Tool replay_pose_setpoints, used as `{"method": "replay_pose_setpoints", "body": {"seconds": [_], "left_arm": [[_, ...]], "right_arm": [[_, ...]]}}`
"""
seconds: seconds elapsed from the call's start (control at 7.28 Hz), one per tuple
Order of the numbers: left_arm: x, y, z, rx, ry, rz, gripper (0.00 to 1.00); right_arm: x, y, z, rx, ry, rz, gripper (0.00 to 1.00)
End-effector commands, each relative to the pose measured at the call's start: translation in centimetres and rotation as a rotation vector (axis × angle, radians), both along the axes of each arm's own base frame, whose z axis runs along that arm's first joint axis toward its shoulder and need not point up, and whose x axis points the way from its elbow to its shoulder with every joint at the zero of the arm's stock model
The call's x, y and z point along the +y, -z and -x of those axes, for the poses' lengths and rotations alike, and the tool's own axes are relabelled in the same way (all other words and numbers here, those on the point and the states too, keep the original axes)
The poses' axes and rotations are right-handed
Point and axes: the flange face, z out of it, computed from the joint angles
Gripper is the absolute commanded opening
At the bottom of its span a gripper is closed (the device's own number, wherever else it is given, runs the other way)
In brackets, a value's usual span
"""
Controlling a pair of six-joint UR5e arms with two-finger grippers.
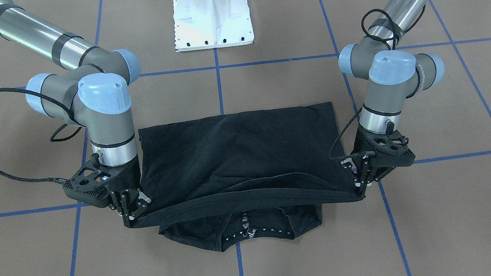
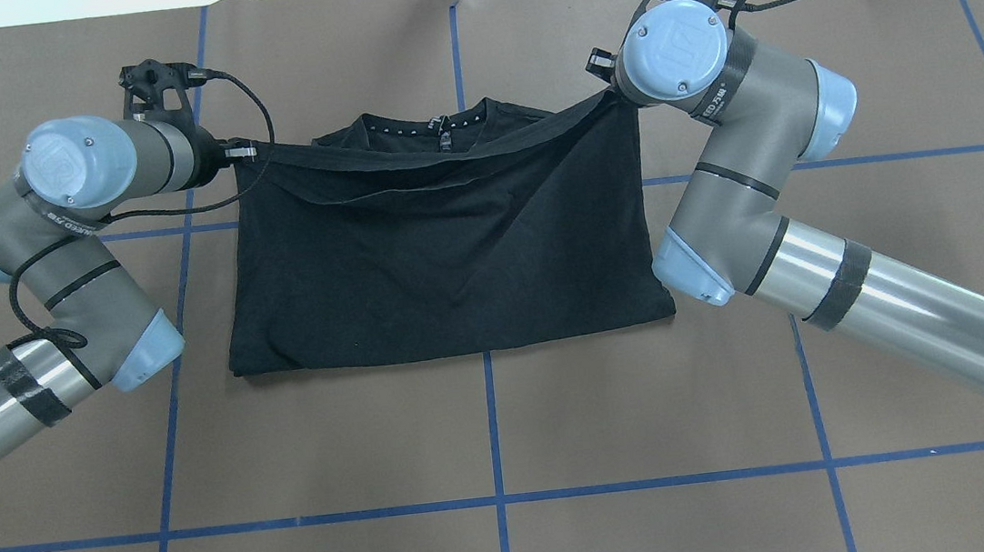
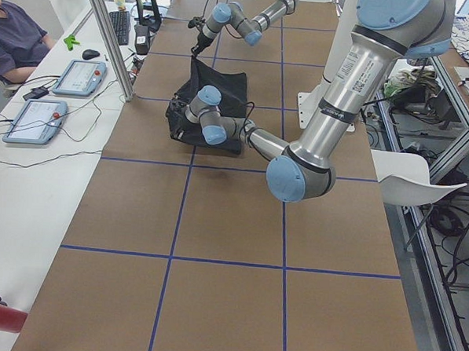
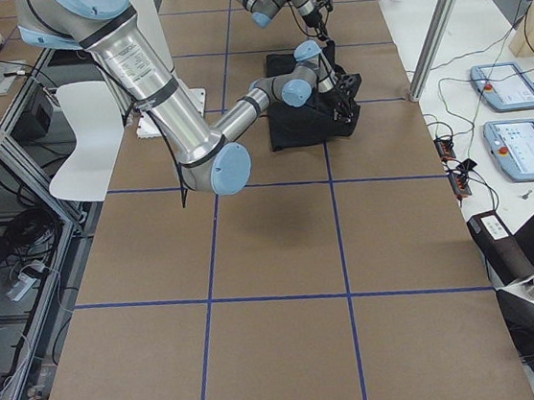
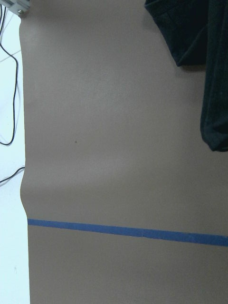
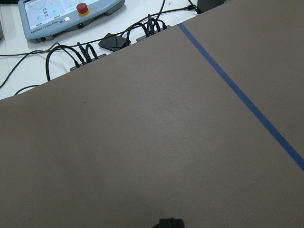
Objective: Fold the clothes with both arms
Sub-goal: 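Lay the hem down near the collar with both grippers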
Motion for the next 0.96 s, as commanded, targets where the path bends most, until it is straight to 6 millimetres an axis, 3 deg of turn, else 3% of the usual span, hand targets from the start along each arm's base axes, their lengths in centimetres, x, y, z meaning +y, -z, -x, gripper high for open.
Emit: {"method": "replay_pose_setpoints", "body": {"seconds": [0.0,0.14,0.55,0.69,0.82], "left_arm": [[-0.8,0.6,1.0,0.003,-0.015,-0.010,0.00],[-0.8,0.6,0.9,0.003,-0.020,-0.008,0.00],[-1.3,0.2,0.2,-0.006,-0.021,0.003,0.00],[-1.5,0.7,0.1,-0.002,-0.021,-0.002,0.46],[-1.3,0.9,-0.2,0.005,-0.026,-0.010,0.99]], "right_arm": [[-0.2,-0.6,-0.3,0.016,0.006,0.000,0.00],[0.1,-2.4,-0.3,0.034,0.010,0.016,0.00],[0.4,-3.2,0.6,0.048,0.021,0.026,0.00],[0.5,-3.1,0.9,0.050,0.025,0.022,0.63],[0.7,-2.6,1.3,0.048,0.034,0.018,1.00]]}}
